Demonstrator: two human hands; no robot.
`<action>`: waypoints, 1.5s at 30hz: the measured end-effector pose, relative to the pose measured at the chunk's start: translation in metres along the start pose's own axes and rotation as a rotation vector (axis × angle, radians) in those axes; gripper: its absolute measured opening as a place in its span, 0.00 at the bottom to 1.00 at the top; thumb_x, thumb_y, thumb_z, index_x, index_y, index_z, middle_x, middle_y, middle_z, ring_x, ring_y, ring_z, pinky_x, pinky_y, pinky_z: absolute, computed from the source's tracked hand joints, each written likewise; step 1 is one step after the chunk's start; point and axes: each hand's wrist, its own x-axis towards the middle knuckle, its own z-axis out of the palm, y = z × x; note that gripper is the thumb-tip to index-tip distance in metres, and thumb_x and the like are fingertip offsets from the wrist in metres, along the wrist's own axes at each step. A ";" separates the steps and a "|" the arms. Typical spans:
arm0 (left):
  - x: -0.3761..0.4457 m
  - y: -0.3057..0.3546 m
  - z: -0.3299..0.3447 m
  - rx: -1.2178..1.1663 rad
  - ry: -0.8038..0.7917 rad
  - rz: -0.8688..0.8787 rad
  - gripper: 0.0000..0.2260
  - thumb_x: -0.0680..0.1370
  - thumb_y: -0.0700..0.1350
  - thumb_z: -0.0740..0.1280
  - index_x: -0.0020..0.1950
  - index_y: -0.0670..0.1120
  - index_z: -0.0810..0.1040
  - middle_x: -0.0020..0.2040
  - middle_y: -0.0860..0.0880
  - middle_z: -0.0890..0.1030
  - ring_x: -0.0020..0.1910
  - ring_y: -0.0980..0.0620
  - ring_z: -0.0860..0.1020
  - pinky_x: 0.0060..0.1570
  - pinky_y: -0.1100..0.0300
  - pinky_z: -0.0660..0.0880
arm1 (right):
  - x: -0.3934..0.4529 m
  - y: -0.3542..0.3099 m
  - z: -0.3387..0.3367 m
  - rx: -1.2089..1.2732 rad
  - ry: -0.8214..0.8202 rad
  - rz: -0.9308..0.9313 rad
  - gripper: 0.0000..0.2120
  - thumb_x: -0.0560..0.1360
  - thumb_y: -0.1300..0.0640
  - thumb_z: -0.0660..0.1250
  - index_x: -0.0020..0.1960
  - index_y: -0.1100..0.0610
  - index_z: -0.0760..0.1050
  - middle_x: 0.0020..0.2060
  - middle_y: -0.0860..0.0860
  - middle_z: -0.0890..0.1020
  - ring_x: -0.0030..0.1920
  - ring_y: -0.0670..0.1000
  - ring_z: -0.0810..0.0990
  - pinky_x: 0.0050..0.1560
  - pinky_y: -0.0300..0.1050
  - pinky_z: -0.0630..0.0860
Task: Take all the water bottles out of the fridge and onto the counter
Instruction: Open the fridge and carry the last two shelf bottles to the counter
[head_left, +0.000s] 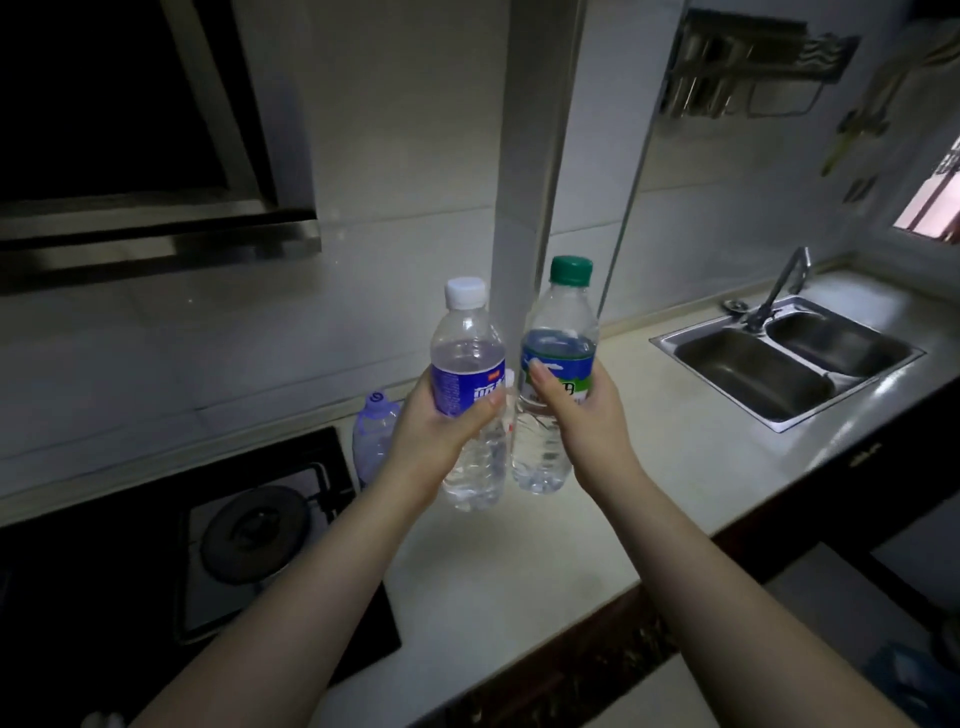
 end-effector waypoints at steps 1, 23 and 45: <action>0.003 -0.012 0.000 -0.028 0.034 -0.026 0.23 0.64 0.53 0.78 0.57 0.55 0.78 0.53 0.50 0.85 0.54 0.50 0.83 0.56 0.49 0.78 | 0.004 0.012 0.000 -0.007 -0.008 0.012 0.17 0.73 0.53 0.72 0.60 0.57 0.75 0.50 0.55 0.84 0.50 0.53 0.84 0.46 0.42 0.80; 0.014 -0.194 -0.027 0.191 0.541 -0.349 0.28 0.60 0.46 0.80 0.59 0.49 0.78 0.50 0.52 0.85 0.50 0.54 0.82 0.52 0.57 0.78 | 0.060 0.230 0.007 -0.166 -0.411 0.369 0.24 0.67 0.51 0.79 0.58 0.42 0.73 0.52 0.42 0.82 0.52 0.43 0.81 0.53 0.43 0.79; 0.011 -0.240 -0.054 0.313 0.505 -0.471 0.34 0.62 0.46 0.80 0.67 0.50 0.73 0.59 0.50 0.82 0.60 0.51 0.80 0.61 0.53 0.76 | 0.054 0.277 0.025 -0.230 -0.376 0.400 0.30 0.66 0.62 0.79 0.59 0.48 0.67 0.50 0.41 0.78 0.48 0.32 0.77 0.45 0.27 0.74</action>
